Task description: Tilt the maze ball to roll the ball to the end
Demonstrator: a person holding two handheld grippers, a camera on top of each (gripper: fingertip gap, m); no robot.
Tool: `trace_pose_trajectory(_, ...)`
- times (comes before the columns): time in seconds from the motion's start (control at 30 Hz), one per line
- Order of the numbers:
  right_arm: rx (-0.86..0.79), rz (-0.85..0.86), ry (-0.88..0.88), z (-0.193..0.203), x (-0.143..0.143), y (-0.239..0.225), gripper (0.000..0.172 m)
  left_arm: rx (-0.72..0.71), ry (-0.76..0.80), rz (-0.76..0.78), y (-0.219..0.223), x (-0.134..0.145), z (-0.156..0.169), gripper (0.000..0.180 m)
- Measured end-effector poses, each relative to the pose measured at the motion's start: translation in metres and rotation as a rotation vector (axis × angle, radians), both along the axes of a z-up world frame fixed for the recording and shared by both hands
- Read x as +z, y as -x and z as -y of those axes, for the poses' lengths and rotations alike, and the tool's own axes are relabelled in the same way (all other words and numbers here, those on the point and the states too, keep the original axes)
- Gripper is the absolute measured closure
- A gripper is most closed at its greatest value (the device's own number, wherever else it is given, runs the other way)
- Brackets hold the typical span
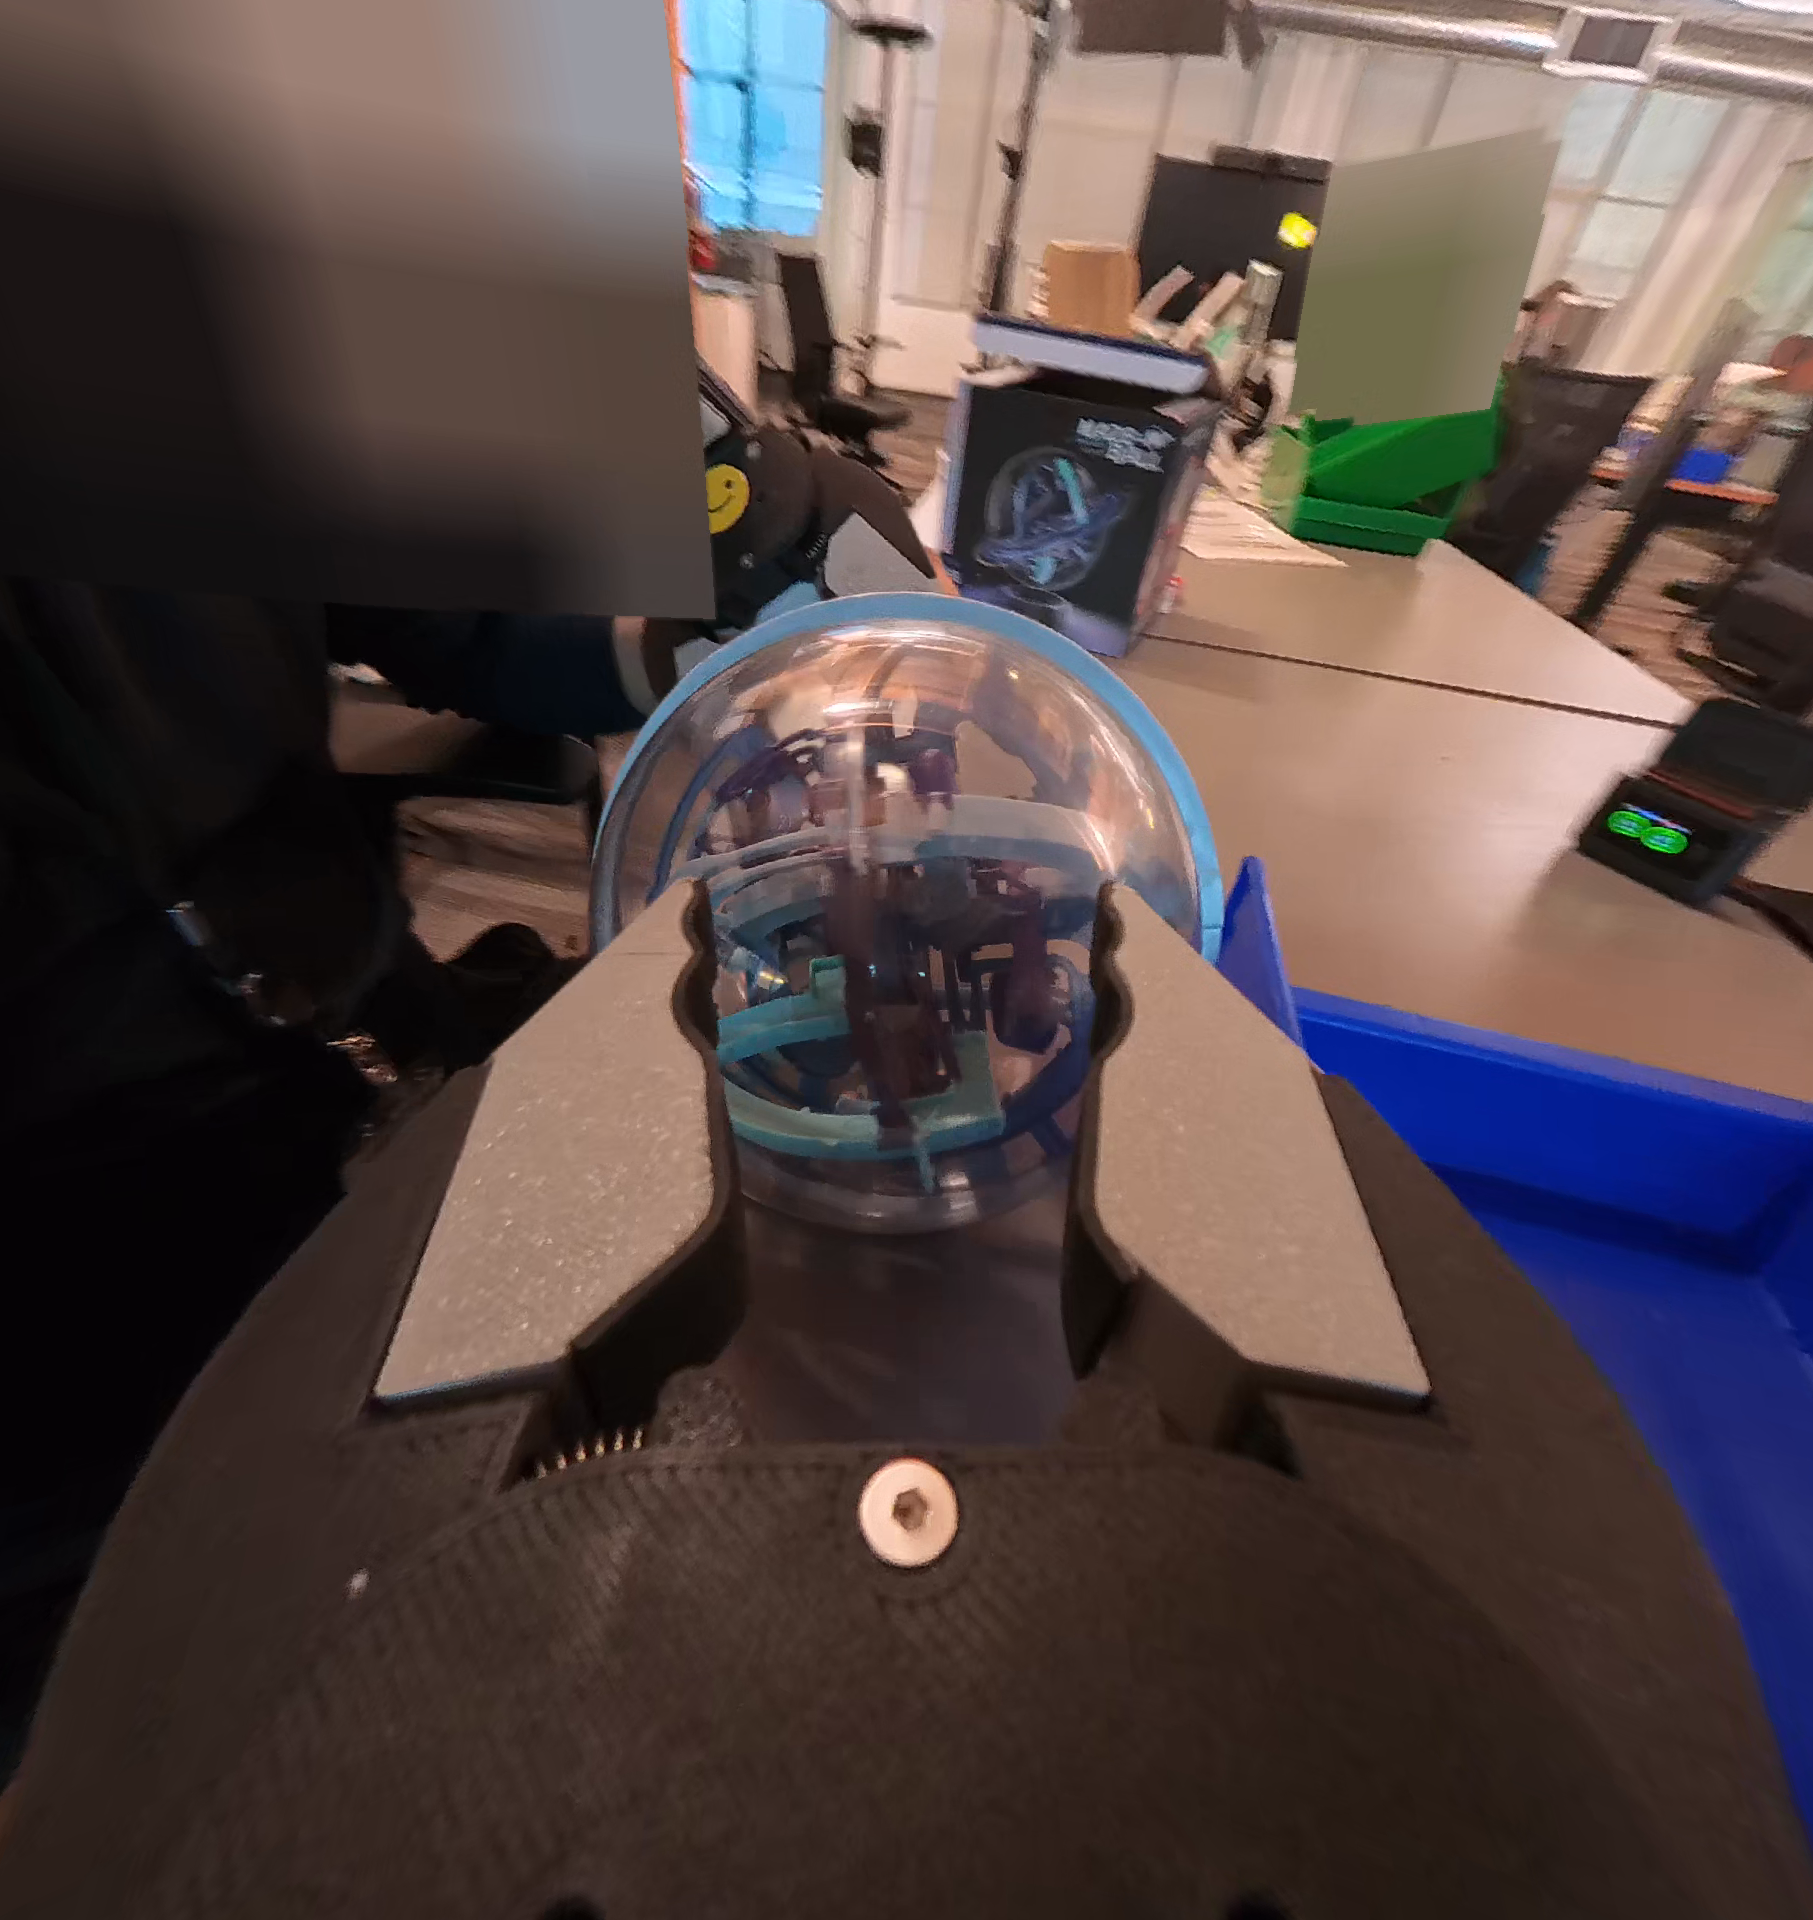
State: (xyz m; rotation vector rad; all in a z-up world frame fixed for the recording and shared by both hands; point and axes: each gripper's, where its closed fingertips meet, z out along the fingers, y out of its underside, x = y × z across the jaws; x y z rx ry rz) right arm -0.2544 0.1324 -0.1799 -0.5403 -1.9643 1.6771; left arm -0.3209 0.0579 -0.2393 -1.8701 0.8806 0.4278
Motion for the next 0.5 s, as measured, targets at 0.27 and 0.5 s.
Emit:
trace_pose_trajectory(0.27, -0.091, 0.044, -0.015, -0.001, 0.002, 0.003, 0.101, 0.020, 0.014, 0.044, 0.001, 0.000, -0.002, 0.090)
trace_pose_trajectory(0.5, -0.134, 0.069, -0.059, -0.005, -0.004, 0.002, 0.093, 0.027, 0.029, 0.085, 0.002, 0.001, -0.003, 0.090)
